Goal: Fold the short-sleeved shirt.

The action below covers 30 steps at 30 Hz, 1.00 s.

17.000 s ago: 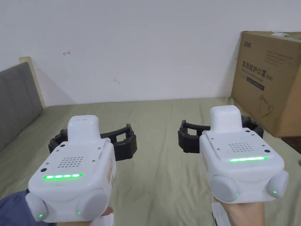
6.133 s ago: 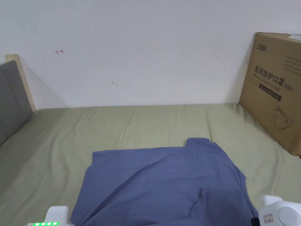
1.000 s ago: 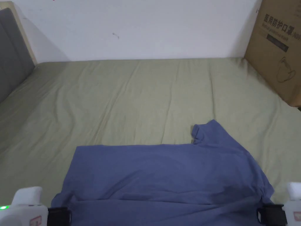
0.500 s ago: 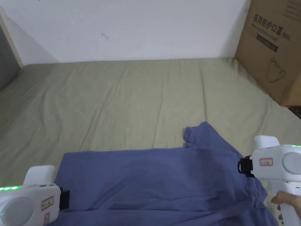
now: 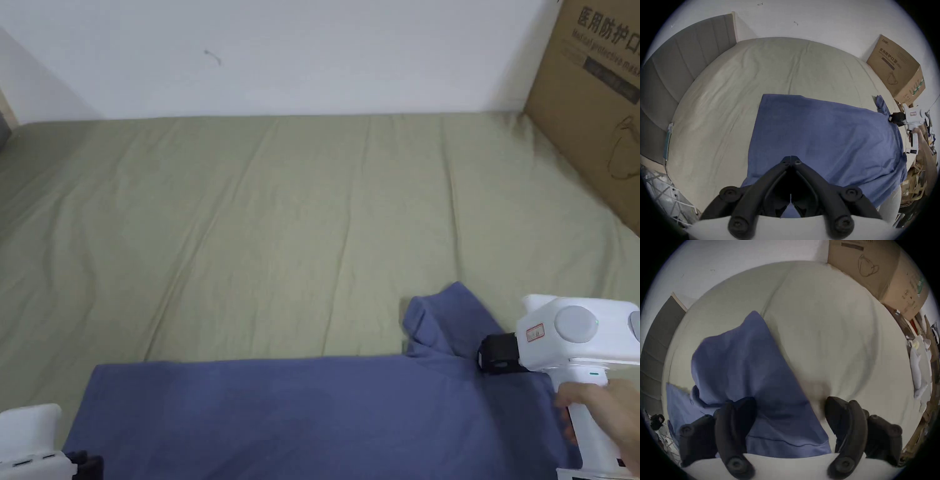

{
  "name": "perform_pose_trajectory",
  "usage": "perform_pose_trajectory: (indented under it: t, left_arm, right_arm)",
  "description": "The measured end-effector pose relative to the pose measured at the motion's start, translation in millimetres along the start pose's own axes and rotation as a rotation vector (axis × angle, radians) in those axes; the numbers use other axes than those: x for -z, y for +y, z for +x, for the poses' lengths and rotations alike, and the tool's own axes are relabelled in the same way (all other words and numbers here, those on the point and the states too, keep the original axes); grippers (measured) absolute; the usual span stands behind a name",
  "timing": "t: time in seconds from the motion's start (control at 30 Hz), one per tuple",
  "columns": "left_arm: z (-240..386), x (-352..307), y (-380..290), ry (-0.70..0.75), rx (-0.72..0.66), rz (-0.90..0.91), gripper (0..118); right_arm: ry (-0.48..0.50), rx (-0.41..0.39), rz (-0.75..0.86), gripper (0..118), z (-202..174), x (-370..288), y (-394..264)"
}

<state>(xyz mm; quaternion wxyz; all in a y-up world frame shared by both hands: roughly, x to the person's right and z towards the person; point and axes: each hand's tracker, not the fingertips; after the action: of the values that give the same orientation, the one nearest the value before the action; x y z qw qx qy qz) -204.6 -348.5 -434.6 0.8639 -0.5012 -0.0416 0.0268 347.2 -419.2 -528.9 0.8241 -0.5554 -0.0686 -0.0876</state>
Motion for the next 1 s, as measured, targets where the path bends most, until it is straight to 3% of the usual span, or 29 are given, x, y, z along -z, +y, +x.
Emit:
perform_pose_trajectory:
  t: [0.07, 0.1, 0.13, 0.17, 0.53, 0.57, 0.6, 0.63, 0.67, 0.7, 0.8, 0.87, 0.9, 0.93, 0.97, 1.0]
  left_arm:
    - [-1.5, 1.9, 3.3, 0.002, 0.000, -0.002, 0]
    - [-4.0, 1.8, 4.4, 0.000, 0.000, 0.000, 0]
    - [-4.7, 2.1, 5.2, 0.000, 0.002, 0.001, 0]
    - [-4.9, 2.5, 5.0, 0.004, 0.001, 0.005, 0]
    - [-29.9, 24.0, 44.2, 0.015, -0.084, 0.051, 0]
    - [-32.5, 31.5, 54.6, 0.014, -0.089, 0.055, 8]
    - [-34.5, 38.2, 64.8, 0.008, -0.101, 0.054, 28]
    - [-36.5, 47.4, 76.4, 0.002, -0.113, 0.046, 71]
    - [-36.8, 59.2, 86.2, -0.008, -0.112, 0.027, 94]
    - [-36.8, 69.6, 92.9, -0.025, -0.117, 0.027, 105]
    - [-31.0, 102.4, 108.6, 0.007, -0.116, 0.030, 103]
    - [-31.6, 134.9, 107.8, 0.036, -0.083, -0.073, 72]
    - [-30.4, 145.9, 104.7, 0.103, -0.065, -0.131, 70]
    - [-25.8, 133.1, 101.7, 0.072, -0.043, -0.026, 45]
    - [-18.7, 114.1, 100.3, 0.109, -0.034, 0.011, 2]
    - [-13.9, 103.3, 97.0, 0.095, -0.008, 0.065, 1]
  right_arm:
    - [-0.007, -0.016, 0.032, 75, -4.3, -17.4, -1.4]
    - [-0.003, -0.021, 0.055, 63, -3.6, -24.5, -2.8]
    - [0.053, 0.018, 0.088, 13, 1.1, -27.4, -2.2]
    - [0.068, 0.077, 0.052, 0, 5.7, -27.2, -1.6]
    - [0.085, 0.030, 0.088, 0, 5.0, -56.5, 7.1]
    - [0.088, 0.023, 0.089, 0, 5.0, -58.7, 6.7]
    - [0.085, 0.009, 0.094, 0, -1.6, -58.0, 7.8]
    - [0.077, -0.008, 0.093, 0, -2.2, -59.0, 7.6]
    - [0.065, -0.029, 0.091, 0, -2.4, -59.1, 7.4]
    - [0.055, -0.039, 0.088, 0, -2.1, -59.1, 7.2]
    - [0.049, -0.049, 0.084, 0, -2.7, -55.3, 9.1]
    - [0.053, -0.042, 0.084, 0, -4.5, -53.2, 9.5]
    - [0.051, -0.037, 0.082, 0, -3.9, -53.4, 9.2]
    - [0.056, -0.031, 0.079, 0, -2.5, -54.4, 8.9]
    - [0.059, -0.033, 0.079, 0, -3.2, -56.1, 8.2]
    - [0.059, -0.039, 0.079, 0, -5.2, -59.7, 7.2]
